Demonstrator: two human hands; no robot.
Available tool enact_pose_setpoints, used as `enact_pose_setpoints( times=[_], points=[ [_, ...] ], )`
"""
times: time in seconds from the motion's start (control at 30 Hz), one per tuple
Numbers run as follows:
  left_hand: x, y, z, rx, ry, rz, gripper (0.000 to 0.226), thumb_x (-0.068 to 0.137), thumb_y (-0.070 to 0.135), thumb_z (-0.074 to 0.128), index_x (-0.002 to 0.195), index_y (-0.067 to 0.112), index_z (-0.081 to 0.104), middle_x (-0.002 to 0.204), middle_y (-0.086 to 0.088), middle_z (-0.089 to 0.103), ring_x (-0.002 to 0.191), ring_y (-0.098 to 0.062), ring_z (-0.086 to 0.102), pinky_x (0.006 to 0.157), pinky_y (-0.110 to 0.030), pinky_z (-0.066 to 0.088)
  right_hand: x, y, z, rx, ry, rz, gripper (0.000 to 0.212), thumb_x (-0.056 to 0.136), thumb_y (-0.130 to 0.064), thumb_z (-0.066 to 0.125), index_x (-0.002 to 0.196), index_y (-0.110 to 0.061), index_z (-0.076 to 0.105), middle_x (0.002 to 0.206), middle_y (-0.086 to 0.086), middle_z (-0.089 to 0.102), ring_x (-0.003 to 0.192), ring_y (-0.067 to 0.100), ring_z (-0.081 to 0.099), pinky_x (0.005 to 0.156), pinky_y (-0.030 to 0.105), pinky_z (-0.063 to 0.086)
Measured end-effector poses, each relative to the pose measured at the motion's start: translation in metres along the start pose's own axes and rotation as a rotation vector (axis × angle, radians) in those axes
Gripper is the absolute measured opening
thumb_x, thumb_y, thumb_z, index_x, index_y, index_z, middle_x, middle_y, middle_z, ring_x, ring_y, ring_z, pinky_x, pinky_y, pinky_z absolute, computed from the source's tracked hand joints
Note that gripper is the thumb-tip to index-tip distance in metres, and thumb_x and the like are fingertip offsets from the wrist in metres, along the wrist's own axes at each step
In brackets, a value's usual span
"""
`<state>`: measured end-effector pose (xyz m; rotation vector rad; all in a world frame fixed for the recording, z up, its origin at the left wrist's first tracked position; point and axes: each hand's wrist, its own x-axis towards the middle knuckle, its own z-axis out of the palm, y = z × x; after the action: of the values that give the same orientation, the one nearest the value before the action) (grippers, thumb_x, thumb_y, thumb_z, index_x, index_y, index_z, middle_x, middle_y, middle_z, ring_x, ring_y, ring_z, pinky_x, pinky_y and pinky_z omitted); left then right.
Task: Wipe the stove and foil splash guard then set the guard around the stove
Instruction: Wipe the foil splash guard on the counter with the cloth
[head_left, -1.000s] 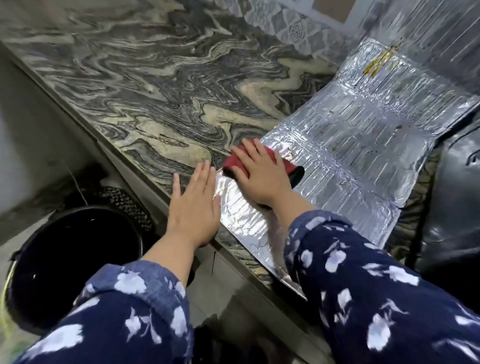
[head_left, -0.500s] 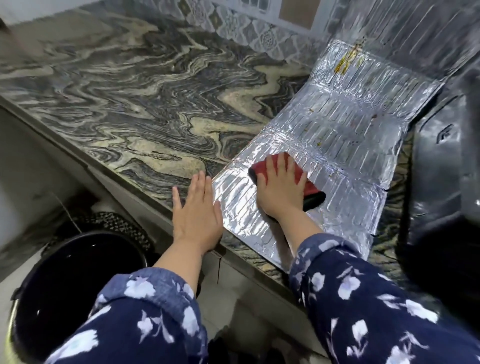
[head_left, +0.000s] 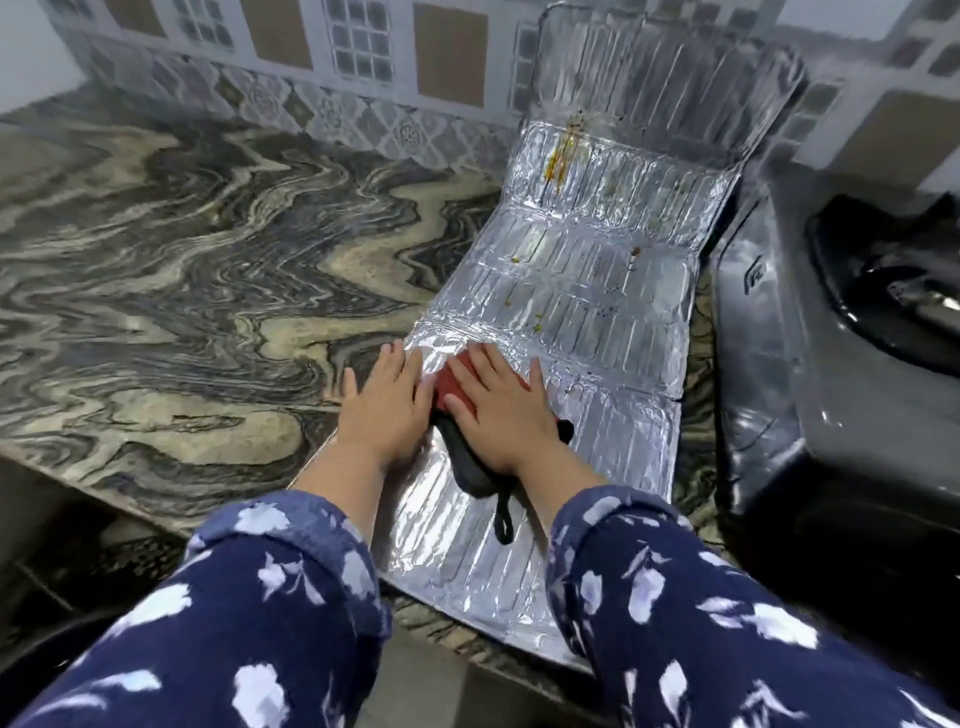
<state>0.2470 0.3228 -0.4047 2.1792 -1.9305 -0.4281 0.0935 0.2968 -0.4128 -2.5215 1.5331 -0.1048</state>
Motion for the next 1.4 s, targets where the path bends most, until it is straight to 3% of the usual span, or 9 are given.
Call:
enact_pose_setpoints(
  times=[0.13,0.3,0.53,0.8,1.0,1.17,1.3,1.4],
  points=[
    [0.003,-0.003,0.019,0.146,0.079,0.018,0.062,0.094,0.050,0.007,0.149,0.022,0.008,0.160,0.004,-0.002,0.146,-0.011,-0.006,0.114,-0.052,-0.008,0.016,0.043,-0.011,-0.023,0.012,0.147,0.062,0.093,-0.058,0.010,0.149,-0.033,0.003,0.160,-0.006,-0.006,0.146,0.012,-0.012,0.114,0.057,-0.011],
    [0.000,-0.004,0.019,0.204,0.093,0.016,0.058,0.096,0.046,0.010,0.149,0.023,0.005,0.159,0.002,-0.007,0.146,-0.012,-0.007,0.113,-0.054,-0.012,0.003,0.075,-0.017,-0.030,-0.006,0.288,0.066,0.091,-0.061,0.008,0.150,-0.030,0.000,0.160,-0.003,-0.008,0.146,0.015,-0.014,0.116,0.055,-0.006],
    [-0.037,-0.033,0.011,0.239,0.072,0.000,0.058,0.096,0.043,0.009,0.149,0.022,0.002,0.159,0.001,-0.011,0.146,-0.012,-0.009,0.112,-0.054,-0.012,-0.031,0.030,-0.008,-0.019,-0.008,0.232,0.084,0.082,-0.075,0.009,0.150,-0.028,-0.003,0.159,0.002,-0.012,0.145,0.021,-0.017,0.115,0.051,-0.012],
    [-0.069,-0.046,-0.006,0.289,0.021,-0.027,0.065,0.093,0.052,0.010,0.149,0.020,0.002,0.159,-0.002,-0.008,0.146,-0.014,-0.009,0.110,-0.052,-0.015,-0.058,-0.013,0.003,-0.021,-0.013,0.184,0.084,0.085,-0.071,0.016,0.150,-0.022,-0.006,0.158,0.009,-0.016,0.144,0.026,-0.020,0.116,0.050,-0.012],
    [-0.037,-0.025,-0.020,0.256,-0.002,-0.001,0.064,0.095,0.046,0.022,0.149,0.013,0.010,0.160,-0.004,-0.002,0.147,-0.017,-0.004,0.115,-0.053,-0.005,-0.063,-0.010,0.003,-0.038,0.020,0.087,0.075,0.087,-0.067,0.017,0.150,-0.029,0.003,0.159,0.010,-0.012,0.145,0.032,-0.016,0.116,0.050,-0.011],
    [-0.004,-0.010,-0.012,0.118,-0.015,-0.075,0.064,0.097,0.042,0.020,0.149,0.009,0.004,0.160,-0.008,-0.004,0.147,-0.019,-0.005,0.117,-0.049,-0.006,-0.058,-0.007,0.007,-0.074,-0.001,-0.015,0.062,0.091,-0.060,0.011,0.147,-0.039,-0.002,0.160,0.004,-0.010,0.144,0.029,-0.018,0.114,0.046,-0.016],
    [0.000,-0.015,0.004,0.165,0.077,-0.080,0.058,0.098,0.035,0.016,0.149,0.010,0.004,0.160,-0.006,-0.002,0.147,-0.018,-0.003,0.119,-0.048,0.000,-0.015,-0.008,0.001,-0.036,-0.009,-0.173,0.051,0.097,-0.047,0.016,0.147,-0.042,0.008,0.160,-0.003,-0.002,0.146,0.022,-0.010,0.116,0.045,-0.008],
    [0.000,-0.018,0.010,0.167,0.141,-0.075,0.056,0.097,0.031,0.016,0.149,0.011,0.007,0.160,-0.003,0.001,0.147,-0.015,0.000,0.120,-0.046,0.001,0.037,-0.008,-0.004,-0.003,-0.028,-0.175,0.050,0.097,-0.045,0.017,0.147,-0.041,0.011,0.160,-0.003,0.001,0.147,0.021,-0.007,0.117,0.046,-0.005]
  ],
)
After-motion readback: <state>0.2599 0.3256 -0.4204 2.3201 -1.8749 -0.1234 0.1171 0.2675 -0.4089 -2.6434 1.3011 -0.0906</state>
